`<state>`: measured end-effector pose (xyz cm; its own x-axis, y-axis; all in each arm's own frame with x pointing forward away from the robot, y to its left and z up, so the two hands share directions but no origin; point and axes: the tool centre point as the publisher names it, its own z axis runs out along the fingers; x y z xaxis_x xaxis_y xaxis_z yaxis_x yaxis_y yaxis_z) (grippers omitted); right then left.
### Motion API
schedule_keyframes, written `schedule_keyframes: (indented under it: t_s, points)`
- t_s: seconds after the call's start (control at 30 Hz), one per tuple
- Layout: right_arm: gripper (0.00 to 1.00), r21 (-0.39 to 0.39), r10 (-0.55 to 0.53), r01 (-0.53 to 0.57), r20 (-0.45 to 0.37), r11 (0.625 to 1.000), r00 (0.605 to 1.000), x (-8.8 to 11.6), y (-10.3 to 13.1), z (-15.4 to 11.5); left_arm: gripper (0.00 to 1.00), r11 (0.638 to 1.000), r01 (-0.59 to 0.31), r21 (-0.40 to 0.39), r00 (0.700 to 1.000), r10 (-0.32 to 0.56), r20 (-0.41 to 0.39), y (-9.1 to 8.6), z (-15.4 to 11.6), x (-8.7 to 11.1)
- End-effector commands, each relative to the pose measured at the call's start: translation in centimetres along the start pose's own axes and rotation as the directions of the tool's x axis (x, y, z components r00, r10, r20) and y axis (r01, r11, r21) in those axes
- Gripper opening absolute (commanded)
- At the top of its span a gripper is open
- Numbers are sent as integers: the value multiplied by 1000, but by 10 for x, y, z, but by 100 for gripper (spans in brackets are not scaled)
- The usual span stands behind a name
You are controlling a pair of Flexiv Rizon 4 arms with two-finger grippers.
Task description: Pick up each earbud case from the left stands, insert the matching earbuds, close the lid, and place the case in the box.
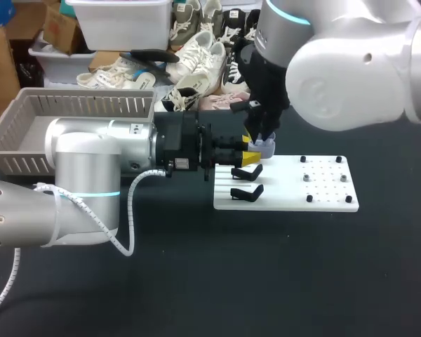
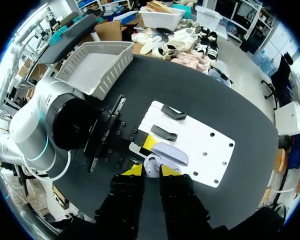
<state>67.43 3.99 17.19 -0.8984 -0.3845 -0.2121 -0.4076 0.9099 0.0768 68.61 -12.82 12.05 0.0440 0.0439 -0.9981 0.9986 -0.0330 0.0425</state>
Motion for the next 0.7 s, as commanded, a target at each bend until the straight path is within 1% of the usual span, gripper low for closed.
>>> schedule_keyframes:
  t_s: [0.03, 0.27, 0.47, 0.7]
  points:
    - [0, 0, 3, -3, -2, 1000, 1000, -3, -2, 2, 0, 1000, -1, -2, 1000, 1, 1, 0, 0, 0]
    - [0, 0, -2, 2, -7, 1000, 1000, -3, 0, 3, 0, 1000, -1, -2, 1000, 1, 1, 0, 0, 0]
    - [0, 7, -20, 20, -47, 1000, 999, 0, 0, 7, 0, 1000, -1, -2, 1000, 1, 1, 0, 0, 0]
    - [0, 14, -23, 24, -59, 1000, 998, 0, 0, 8, 0, 1000, -1, -2, 1000, 1, 1, 0, 0, 0]
